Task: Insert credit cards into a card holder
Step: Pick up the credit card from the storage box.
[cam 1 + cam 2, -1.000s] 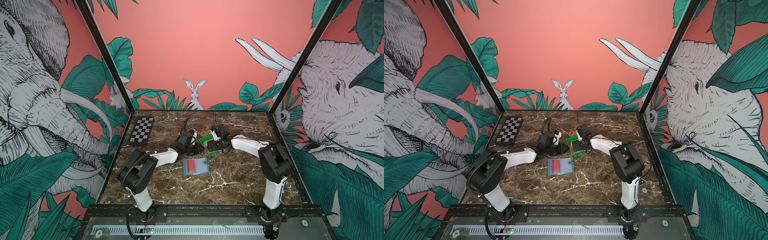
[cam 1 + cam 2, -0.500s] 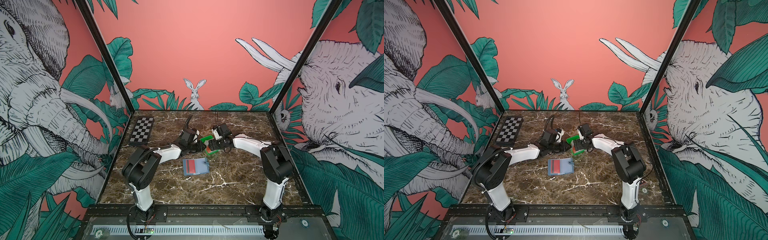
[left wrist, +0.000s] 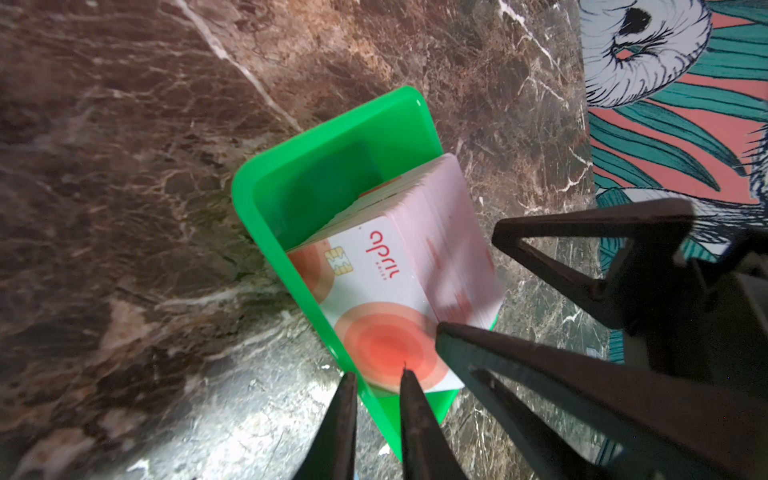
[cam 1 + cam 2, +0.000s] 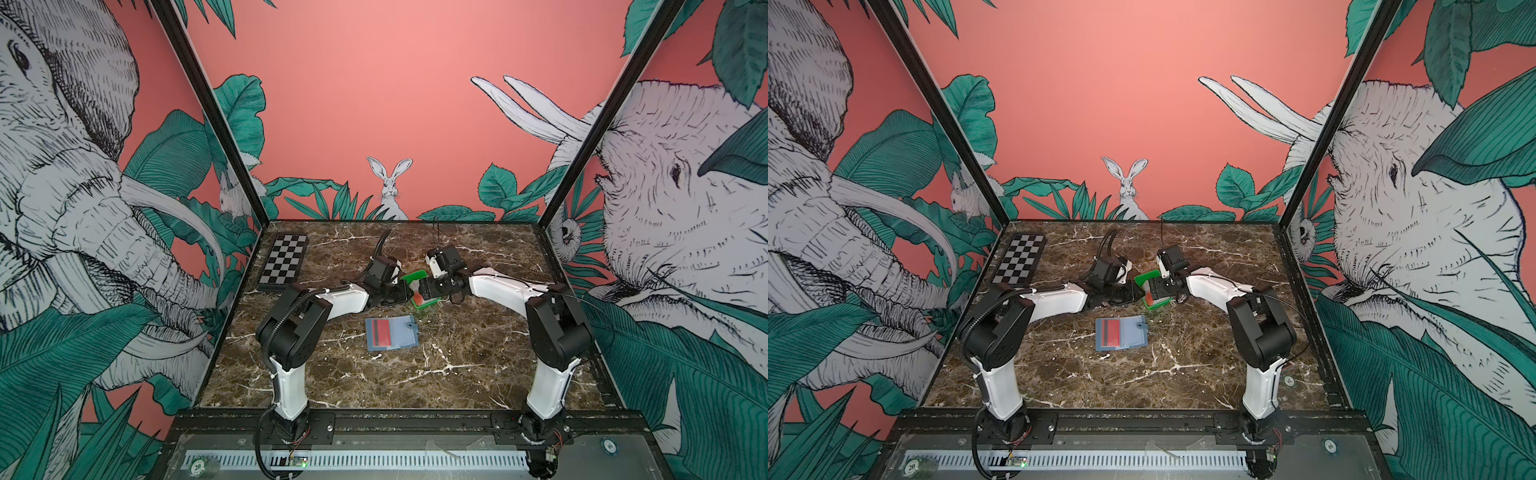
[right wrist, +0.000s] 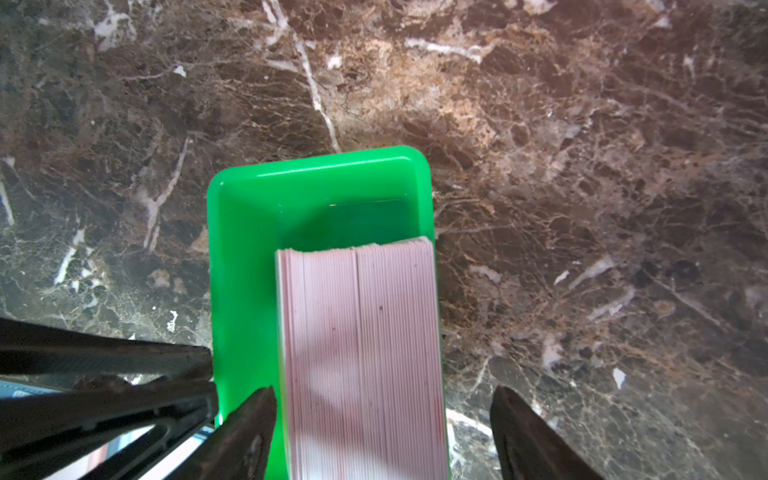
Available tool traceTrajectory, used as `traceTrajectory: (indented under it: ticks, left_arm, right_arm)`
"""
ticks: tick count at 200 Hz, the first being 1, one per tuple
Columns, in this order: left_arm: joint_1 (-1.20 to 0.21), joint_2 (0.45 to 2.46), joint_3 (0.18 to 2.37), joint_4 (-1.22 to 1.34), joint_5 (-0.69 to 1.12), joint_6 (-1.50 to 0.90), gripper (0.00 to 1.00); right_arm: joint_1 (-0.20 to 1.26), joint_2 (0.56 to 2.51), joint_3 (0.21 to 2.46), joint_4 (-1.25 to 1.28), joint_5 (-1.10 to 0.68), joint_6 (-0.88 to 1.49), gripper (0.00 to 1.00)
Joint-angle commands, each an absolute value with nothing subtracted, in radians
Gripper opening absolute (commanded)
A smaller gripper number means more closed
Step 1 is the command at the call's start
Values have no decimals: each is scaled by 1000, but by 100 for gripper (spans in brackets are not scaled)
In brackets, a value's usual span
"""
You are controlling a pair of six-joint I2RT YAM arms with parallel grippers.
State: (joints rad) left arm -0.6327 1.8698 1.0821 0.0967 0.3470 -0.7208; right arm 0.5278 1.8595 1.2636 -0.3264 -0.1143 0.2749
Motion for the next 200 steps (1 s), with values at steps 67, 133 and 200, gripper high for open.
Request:
traceTrajectory:
  ticks: [67,133,200]
  left_arm:
    - [-641,1803,1097,59,311,-689,19]
    - [-640,1781,1080,97,304,-688,19]
    - [-640,1832,1105,109,323,-696,19]
  right_arm:
    - [521,1864,1247,-307,-181,270,80]
    - [520,1864,1236,-291,-242,278,75]
    - [520,1855,1213,-271,-224,309,74]
